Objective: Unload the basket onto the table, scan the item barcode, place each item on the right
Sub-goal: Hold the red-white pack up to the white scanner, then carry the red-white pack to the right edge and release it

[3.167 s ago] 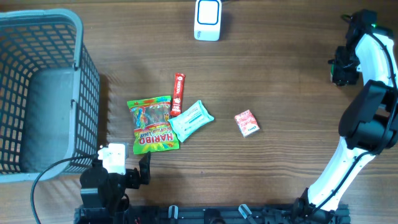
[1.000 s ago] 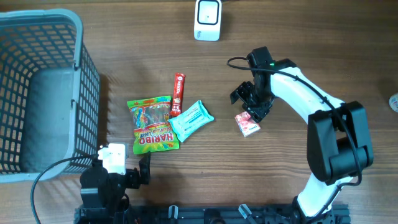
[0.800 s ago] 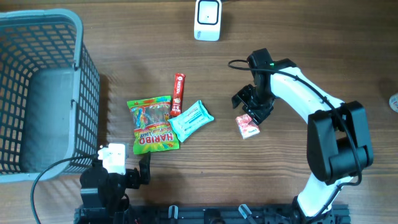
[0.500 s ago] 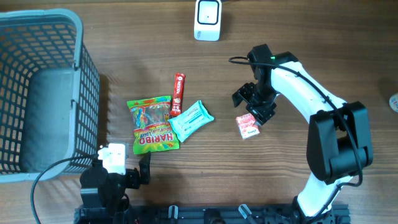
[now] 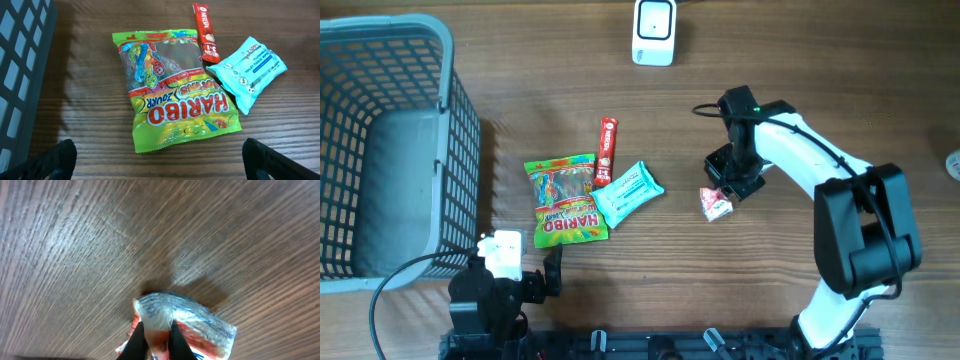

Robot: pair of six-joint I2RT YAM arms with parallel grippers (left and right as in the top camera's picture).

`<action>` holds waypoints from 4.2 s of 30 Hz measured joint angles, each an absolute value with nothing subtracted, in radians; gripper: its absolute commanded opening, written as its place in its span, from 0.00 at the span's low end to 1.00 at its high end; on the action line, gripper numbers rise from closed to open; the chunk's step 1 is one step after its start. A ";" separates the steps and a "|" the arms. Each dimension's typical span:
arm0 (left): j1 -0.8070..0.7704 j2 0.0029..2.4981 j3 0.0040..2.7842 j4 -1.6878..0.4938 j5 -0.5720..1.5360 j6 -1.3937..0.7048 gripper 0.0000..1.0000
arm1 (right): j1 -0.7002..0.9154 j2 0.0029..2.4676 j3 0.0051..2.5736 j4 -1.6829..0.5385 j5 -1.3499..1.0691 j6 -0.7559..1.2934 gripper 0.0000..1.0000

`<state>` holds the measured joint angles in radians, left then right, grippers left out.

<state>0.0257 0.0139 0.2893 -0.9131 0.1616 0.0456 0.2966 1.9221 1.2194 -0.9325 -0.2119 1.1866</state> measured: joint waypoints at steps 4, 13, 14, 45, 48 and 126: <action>0.026 0.014 0.289 -0.913 0.162 0.046 1.00 | 0.288 1.920 1.220 -0.856 -0.324 1.059 0.04; 0.026 0.014 0.289 -0.913 0.162 0.046 1.00 | 0.185 1.849 1.298 -0.917 -1.162 0.732 0.04; 0.026 0.014 0.290 -0.913 0.162 0.046 1.00 | 0.185 1.849 1.298 -0.920 -1.272 0.732 0.04; 0.026 0.014 0.290 -0.912 0.161 0.046 1.00 | 0.469 2.075 1.515 0.501 0.196 0.183 0.05; 0.026 0.014 0.290 -0.913 0.162 0.046 1.00 | 0.470 2.236 1.694 0.435 0.247 0.106 0.05; 0.026 0.014 0.290 -0.913 0.162 0.046 1.00 | 0.328 1.839 1.822 -1.420 0.592 1.166 0.05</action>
